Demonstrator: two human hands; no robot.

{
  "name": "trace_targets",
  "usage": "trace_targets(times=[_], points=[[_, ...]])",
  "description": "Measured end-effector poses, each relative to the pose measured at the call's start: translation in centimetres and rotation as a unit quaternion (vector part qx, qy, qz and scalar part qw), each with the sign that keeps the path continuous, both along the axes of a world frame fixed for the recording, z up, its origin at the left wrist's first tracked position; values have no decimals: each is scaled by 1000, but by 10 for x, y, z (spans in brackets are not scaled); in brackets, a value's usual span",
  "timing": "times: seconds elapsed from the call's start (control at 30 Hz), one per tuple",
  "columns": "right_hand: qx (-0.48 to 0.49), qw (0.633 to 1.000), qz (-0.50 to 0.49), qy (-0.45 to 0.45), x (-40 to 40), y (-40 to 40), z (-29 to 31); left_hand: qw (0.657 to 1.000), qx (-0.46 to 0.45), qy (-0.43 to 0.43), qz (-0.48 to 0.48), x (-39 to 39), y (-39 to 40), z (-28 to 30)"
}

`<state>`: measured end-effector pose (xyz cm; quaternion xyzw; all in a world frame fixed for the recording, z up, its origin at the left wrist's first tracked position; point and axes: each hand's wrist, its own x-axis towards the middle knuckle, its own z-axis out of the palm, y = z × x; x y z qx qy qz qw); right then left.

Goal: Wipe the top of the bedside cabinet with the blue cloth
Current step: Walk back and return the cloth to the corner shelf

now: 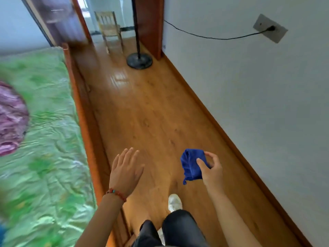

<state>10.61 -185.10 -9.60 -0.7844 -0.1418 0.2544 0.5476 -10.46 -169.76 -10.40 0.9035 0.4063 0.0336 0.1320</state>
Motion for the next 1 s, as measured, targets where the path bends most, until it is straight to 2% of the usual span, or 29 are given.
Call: trace_targets(times=[0.23, 0.5, 0.67, 0.83, 1.0], points=[[22, 994, 107, 2, 64, 118, -6, 995, 19, 16, 95, 36, 67, -1], [26, 986, 166, 12, 151, 247, 7, 987, 33, 28, 156, 109, 174, 10], [21, 982, 189, 18, 177, 334, 12, 980, 37, 17, 196, 131, 245, 10], [28, 979, 198, 32, 191, 431, 5, 975, 33, 21, 217, 145, 331, 3], [31, 980, 196, 13, 202, 556, -4, 974, 52, 10, 221, 151, 452, -10]])
